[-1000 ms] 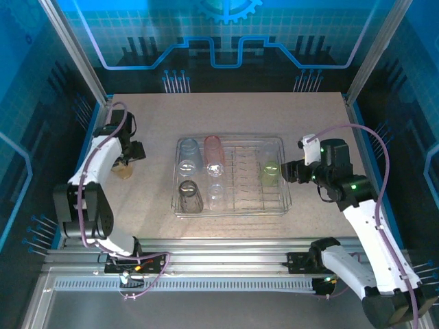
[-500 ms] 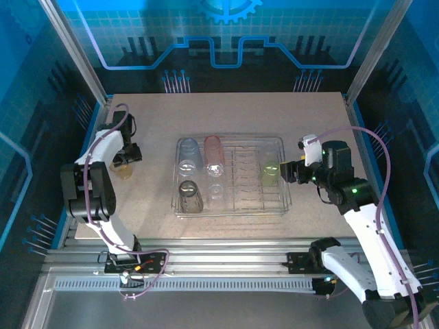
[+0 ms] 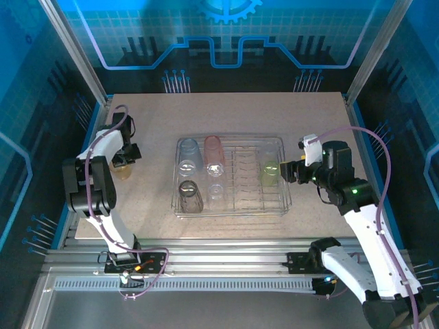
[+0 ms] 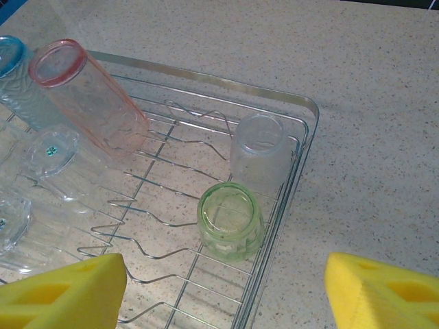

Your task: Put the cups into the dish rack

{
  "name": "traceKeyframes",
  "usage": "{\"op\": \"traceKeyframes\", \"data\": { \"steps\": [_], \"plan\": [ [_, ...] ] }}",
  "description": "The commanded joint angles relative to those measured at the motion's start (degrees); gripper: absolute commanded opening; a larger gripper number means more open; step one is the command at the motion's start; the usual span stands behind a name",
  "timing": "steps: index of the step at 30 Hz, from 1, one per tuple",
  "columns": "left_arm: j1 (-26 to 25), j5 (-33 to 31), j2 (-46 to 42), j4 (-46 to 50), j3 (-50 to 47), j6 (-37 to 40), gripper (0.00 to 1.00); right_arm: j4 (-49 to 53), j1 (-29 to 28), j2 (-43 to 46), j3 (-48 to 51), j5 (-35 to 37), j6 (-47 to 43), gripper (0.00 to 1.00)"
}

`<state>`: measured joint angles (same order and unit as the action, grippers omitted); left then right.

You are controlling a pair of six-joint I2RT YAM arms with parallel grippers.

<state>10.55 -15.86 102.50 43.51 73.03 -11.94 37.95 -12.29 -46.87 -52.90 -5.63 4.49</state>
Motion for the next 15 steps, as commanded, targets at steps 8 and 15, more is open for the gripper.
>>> {"op": "traceKeyframes", "data": {
  "steps": [8, 15],
  "plan": [
    [0.5, 7.9, -12.2, -1.3, -1.4, -3.3, 0.0, -2.2, 0.4, 5.8, 2.2, 0.6, 2.2, 0.77],
    [0.4, 20.3, -31.4, -7.3, -5.8, -5.5, 0.0, 3.8, 0.6, 8.0, -0.8, 2.1, 2.1, 0.82]
  ]
}}
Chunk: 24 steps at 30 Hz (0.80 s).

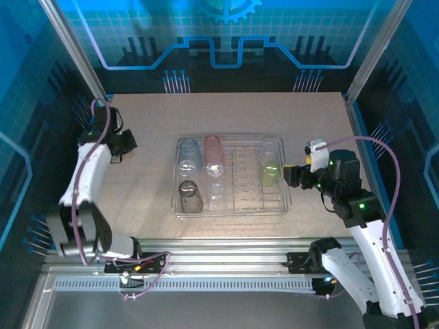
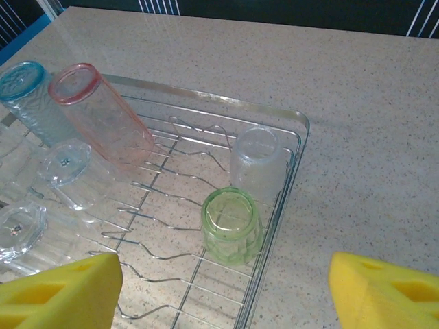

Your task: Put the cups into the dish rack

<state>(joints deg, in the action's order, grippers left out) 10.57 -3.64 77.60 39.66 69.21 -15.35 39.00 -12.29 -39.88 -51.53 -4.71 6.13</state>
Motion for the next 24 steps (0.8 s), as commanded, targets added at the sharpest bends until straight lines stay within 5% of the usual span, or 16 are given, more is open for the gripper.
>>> {"op": "traceKeyframes", "data": {
  "steps": [1, 8, 11, 24],
  "plan": [
    [0.4, 11.2, -9.8, -5.1, -3.1, -2.6, 0.0, 3.4, 0.7, 1.4, -2.6, 1.1, 0.4, 0.84],
    [-0.2, 39.7, -23.6, -15.4, -7.3, -11.1, 0.0, 7.8, 0.8, 0.1, -9.3, -5.7, 1.5, 0.94],
    [-2.9, 46.7, -26.0, -19.6, -7.9, -15.6, 0.0, 8.7, 0.9, -2.2, -12.4, -10.6, 3.3, 0.94],
    [-29.7, 52.1, -27.2, -48.5, -14.4, -28.5, 0.0, -16.8, -1.7, -5.8, -10.1, -34.0, 27.7, 0.95]
  ]
}}
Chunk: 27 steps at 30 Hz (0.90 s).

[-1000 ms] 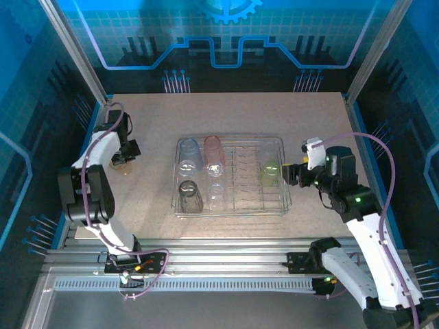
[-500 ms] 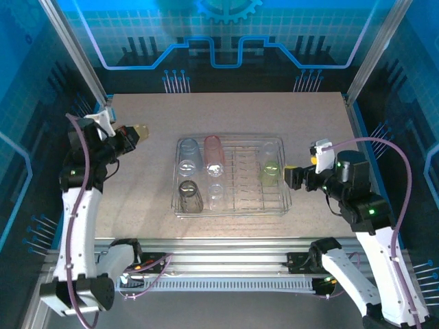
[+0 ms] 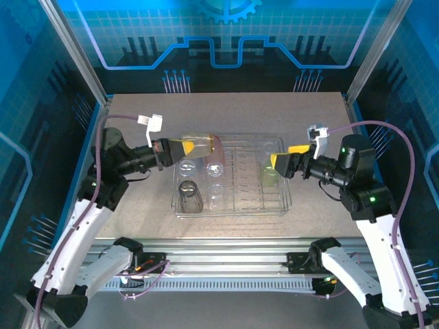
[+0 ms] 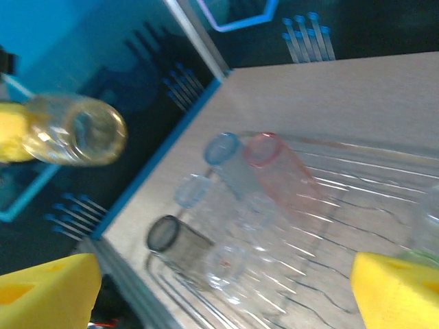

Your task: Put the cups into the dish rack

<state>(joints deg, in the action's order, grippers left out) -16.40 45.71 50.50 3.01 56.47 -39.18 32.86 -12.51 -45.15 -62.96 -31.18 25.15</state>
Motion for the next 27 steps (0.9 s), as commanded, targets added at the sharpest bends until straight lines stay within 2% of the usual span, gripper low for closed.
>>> {"op": "traceKeyframes", "data": {
  "steps": [1, 11, 18, 27],
  "plan": [
    [-3.9, 2.8, 0.0, -14.0, -2.2, -5.3, 0.0, -12.2, -2.5, -1.2, 1.4, -7.7, 9.7, 0.95],
    [-11.2, 3.0, 3.7, -26.6, -4.0, -9.9, 0.0, -22.3, -13.1, -8.4, 1.1, -6.4, 12.5, 0.97],
    [-12.9, 2.5, 5.3, -27.3, -3.5, -9.4, 0.0, -32.3, -17.3, -12.2, 1.8, -8.5, 16.5, 0.99],
    [-13.5, 2.1, 6.3, -28.2, -3.6, -9.0, 0.0, -36.5, -21.6, -15.3, 0.8, -9.9, 16.8, 0.98]
  ]
}}
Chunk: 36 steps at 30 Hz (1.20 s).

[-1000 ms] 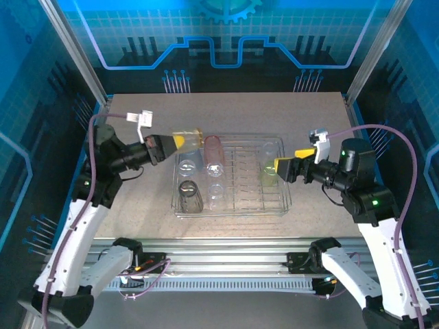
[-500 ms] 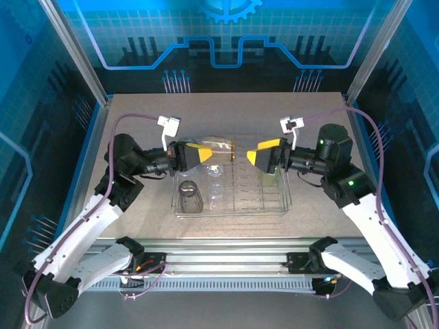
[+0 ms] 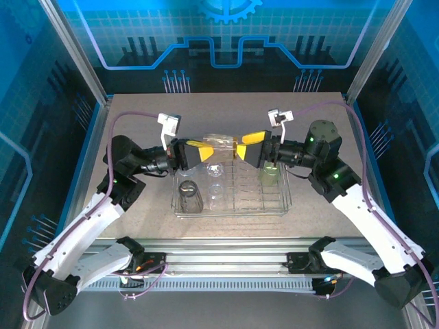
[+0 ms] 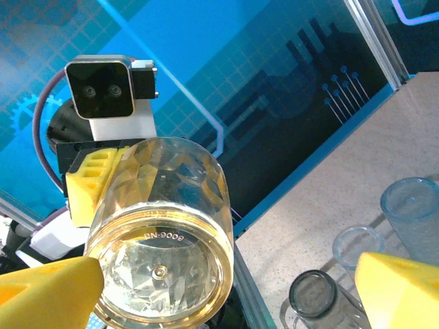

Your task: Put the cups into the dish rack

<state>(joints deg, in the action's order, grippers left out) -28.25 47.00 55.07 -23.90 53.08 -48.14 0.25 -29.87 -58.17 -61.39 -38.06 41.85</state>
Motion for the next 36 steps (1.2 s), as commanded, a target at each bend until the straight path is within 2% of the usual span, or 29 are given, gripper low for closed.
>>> {"op": "traceKeyframes", "data": {
  "steps": [1, 4, 14, 24, 33, 36],
  "plan": [
    [-1.7, 0.8, 1.9, -1.3, -0.3, 0.0, 0.0, -4.3, -4.4, -2.2, -0.8, -3.0, 0.2, 0.98],
    [-1.6, 0.6, 1.8, -0.6, -0.4, 0.6, 0.0, -7.4, -4.0, -0.8, 0.4, -2.0, 1.6, 0.98],
    [-1.7, -0.7, 1.4, 2.1, -0.5, 2.9, 0.0, -1.5, -1.1, 4.3, 1.6, 3.4, -0.6, 1.0],
    [-1.7, -1.8, 1.5, 3.1, -1.0, 3.9, 0.0, -6.8, 0.8, 6.2, 3.9, 0.6, 3.7, 1.0],
    [-1.7, -2.4, 1.2, 4.4, -1.4, 4.9, 0.0, -4.3, 4.0, 10.4, 5.6, 4.6, 3.4, 1.0],
    [-1.7, -2.6, 1.3, 4.2, -1.6, 4.9, 0.0, -5.2, 4.7, 10.3, 6.1, 2.8, 4.3, 1.0]
  ]
}}
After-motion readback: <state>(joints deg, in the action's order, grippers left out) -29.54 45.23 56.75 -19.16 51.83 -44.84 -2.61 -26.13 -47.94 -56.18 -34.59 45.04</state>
